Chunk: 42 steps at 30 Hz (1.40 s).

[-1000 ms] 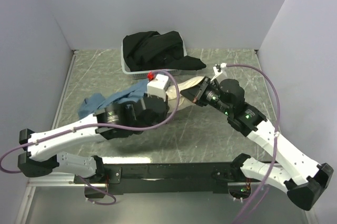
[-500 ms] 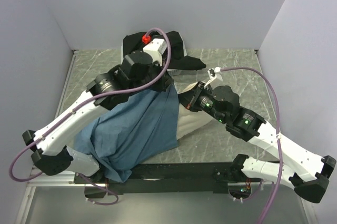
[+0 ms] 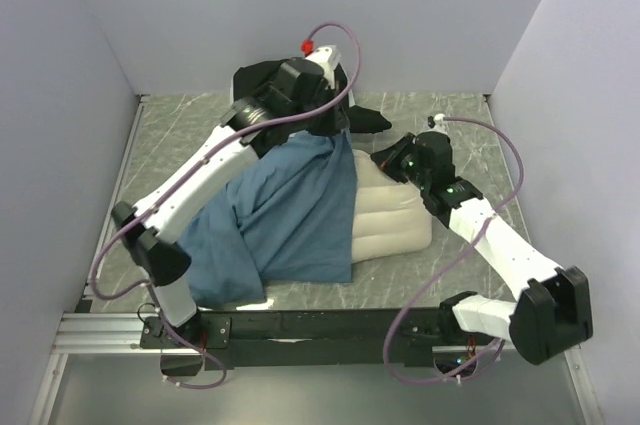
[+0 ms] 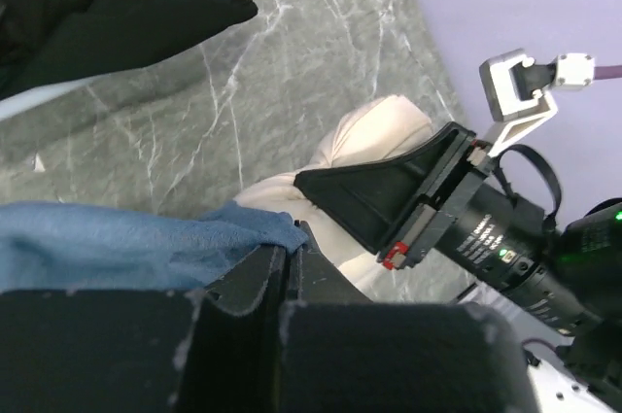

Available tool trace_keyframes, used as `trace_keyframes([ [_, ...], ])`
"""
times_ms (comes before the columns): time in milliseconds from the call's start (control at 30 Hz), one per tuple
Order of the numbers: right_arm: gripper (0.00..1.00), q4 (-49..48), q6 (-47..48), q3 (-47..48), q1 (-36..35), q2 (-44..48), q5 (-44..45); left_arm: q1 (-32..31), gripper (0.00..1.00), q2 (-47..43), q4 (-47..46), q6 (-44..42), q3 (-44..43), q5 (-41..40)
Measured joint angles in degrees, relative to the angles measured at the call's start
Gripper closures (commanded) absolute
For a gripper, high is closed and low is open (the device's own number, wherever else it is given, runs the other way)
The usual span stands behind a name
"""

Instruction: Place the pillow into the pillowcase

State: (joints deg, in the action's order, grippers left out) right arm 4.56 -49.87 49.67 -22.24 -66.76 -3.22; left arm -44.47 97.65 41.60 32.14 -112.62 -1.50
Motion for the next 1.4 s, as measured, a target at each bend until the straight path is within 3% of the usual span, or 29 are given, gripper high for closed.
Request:
trace_keyframes([
  [133, 1.00, -2.99, -0.63, -1.42, 1.86, -4.22, -0.61, 0.79, 0.92, 5.55, 0.42, -0.28, -2.84, 1.16],
  [233, 1.00, -6.84, -2.40, -4.94, 1.79, -5.64, -2.05, 2.10, 0.73, 8.28, 1.14, -0.83, -2.64, 1.75],
  [267, 1.00, -7.58, -3.10, -6.36, 1.70, -5.66, -2.58, 2.43, 0.52, 8.44, 1.11, -1.09, -2.32, 1.73],
  [300, 1.00, -8.13, -3.72, -7.69, 1.46, -5.66, -3.13, 2.80, 0.42, 8.41, 1.11, -1.22, -1.68, 1.66],
  [333, 0.99, -8.55, -4.24, -8.81, 1.03, -5.66, -3.48, 3.13, 0.24, 8.11, 0.81, -1.73, -1.09, 1.62],
  [400, 0.79, -7.80, -4.76, -9.94, -0.37, -5.79, -4.00, 3.52, 0.19, 6.54, 0.04, -1.60, 1.22, 0.92],
  [433, 0.47, -7.23, -4.66, -9.92, -0.90, -5.92, -4.50, 3.52, 0.15, 5.38, -0.76, -1.60, 3.02, 0.61],
  [467, 0.35, -6.78, -4.46, -9.70, -1.14, -5.92, -4.87, 3.39, 0.14, 3.17, -1.92, -1.44, 6.34, -0.09],
  [533, 0.13, -5.84, -2.93, -8.17, -0.98, -5.90, -5.25, 2.91, 0.14, -1.38, -3.08, -1.27, 12.87, -1.88],
  [600, 0.01, -3.50, -0.85, -6.36, 0.42, -5.16, -5.92, 1.53, 0.13, -7.41, -3.10, -0.98, 20.68, -4.96],
  [833, 0.00, 8.00, 3.85, -4.92, 4.66, 5.38, -2.21, -11.26, 0.16, -22.71, -4.76, 4.15, 41.62, -16.61],
  [967, 0.00, 12.90, 3.74, -6.60, 4.61, 13.31, -0.13, -18.69, 0.17, -21.33, -6.05, 8.31, 47.39, -19.85],
  [1100, 0.00, 18.18, 2.80, -16.13, 4.61, 27.82, 0.83, -23.41, 0.21, -17.75, -9.01, 11.72, 51.08, -21.11],
  [1200, 0.00, 23.39, 2.60, -21.68, 4.61, 35.39, 0.57, -24.92, 0.30, -15.28, -11.67, 14.36, 53.48, -22.38],
  [1300, 0.00, 26.23, 2.36, -25.59, 4.61, 39.28, -0.61, -25.03, 0.58, -13.79, -14.45, 17.25, 56.59, -23.61],
  [1333, 0.00, 26.40, 2.34, -27.19, 4.61, 39.80, -1.36, -24.59, 0.75, -13.53, -15.15, 17.92, 57.48, -24.06],
  [1400, 0.02, 25.66, 2.16, -30.29, 4.52, 39.43, -3.13, -23.28, 0.84, -13.35, -16.83, 18.75, 58.84, -23.98],
])
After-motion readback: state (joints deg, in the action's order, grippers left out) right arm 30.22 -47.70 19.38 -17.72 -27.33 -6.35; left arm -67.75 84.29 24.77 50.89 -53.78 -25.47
